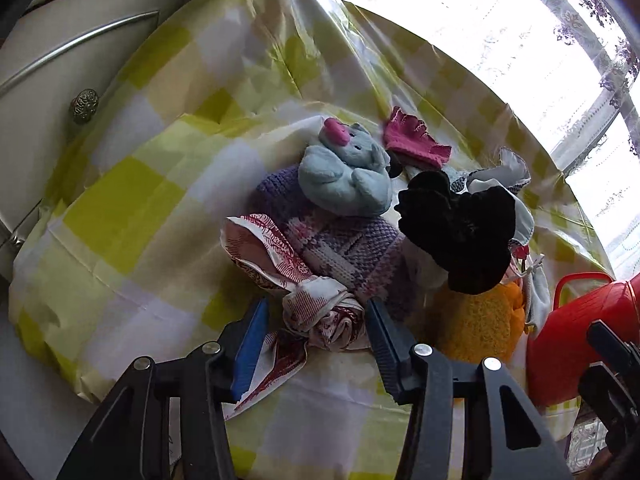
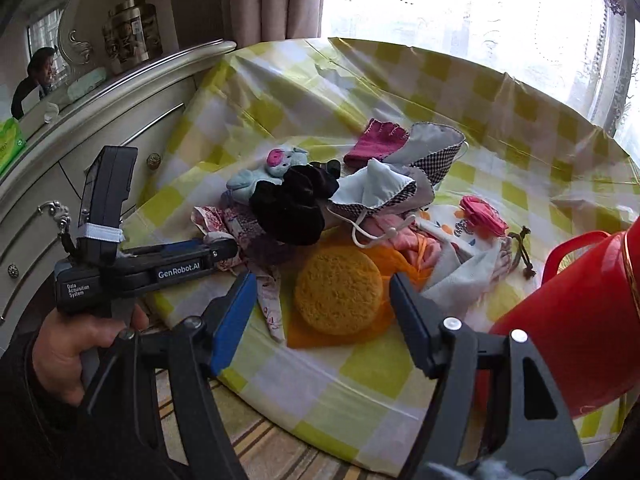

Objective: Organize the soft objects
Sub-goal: 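Grasp the pink floral cloth with the left tool while the right tool grasps the black sock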

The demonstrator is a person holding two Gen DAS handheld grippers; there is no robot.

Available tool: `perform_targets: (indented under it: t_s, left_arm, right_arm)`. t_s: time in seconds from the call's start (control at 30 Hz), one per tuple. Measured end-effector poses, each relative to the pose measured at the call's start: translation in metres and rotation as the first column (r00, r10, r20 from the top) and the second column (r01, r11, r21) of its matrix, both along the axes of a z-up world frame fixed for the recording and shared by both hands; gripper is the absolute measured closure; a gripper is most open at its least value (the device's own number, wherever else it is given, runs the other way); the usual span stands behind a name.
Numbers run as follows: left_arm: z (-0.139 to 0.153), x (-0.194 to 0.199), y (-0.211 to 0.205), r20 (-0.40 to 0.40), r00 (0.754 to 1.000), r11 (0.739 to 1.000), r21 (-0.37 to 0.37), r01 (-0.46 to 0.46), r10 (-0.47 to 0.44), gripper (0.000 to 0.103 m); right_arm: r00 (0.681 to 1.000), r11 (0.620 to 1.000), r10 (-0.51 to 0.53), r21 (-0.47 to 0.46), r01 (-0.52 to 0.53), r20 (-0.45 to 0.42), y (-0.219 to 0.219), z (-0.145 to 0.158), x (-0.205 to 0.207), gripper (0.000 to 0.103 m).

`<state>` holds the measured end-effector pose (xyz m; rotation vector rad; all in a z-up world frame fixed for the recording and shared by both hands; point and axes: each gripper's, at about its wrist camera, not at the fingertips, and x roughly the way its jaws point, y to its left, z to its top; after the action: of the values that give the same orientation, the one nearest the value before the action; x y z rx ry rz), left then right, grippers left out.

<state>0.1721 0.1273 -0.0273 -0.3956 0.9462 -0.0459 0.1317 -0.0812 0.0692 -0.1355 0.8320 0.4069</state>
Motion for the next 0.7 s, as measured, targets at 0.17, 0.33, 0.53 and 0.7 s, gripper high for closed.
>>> perform_targets:
  t_s: [0.17,0.33,0.53,0.7]
  left_arm:
    - [-0.006,0.006,-0.004,0.002,1.0,1.0,0.007,0.025,-0.025,0.055]
    - [-0.007,0.006,-0.008,0.012,0.999,0.999,0.004,0.052,-0.052,0.075]
    - [-0.002,-0.01,0.001,0.047,0.999,1.0,-0.016,0.023,-0.022,0.08]
    - [0.002,-0.023,0.007,0.07,0.998,1.0,-0.024,-0.001,0.003,0.08]
  right_arm:
    - [1.0,1.0,-0.003,0.028,0.004,-0.027,0.023,-0.009,0.034,0.027]
    - [0.999,1.0,-0.013,0.018,0.013,-0.039,0.043,-0.025,0.059,0.027]
    - [0.999,1.0,0.0,-0.012,0.0,-0.046,0.061,-0.045,0.071,0.027]
    - [0.997,1.0,-0.003,0.007,0.003,-0.073,0.064,-0.056,0.073,0.064]
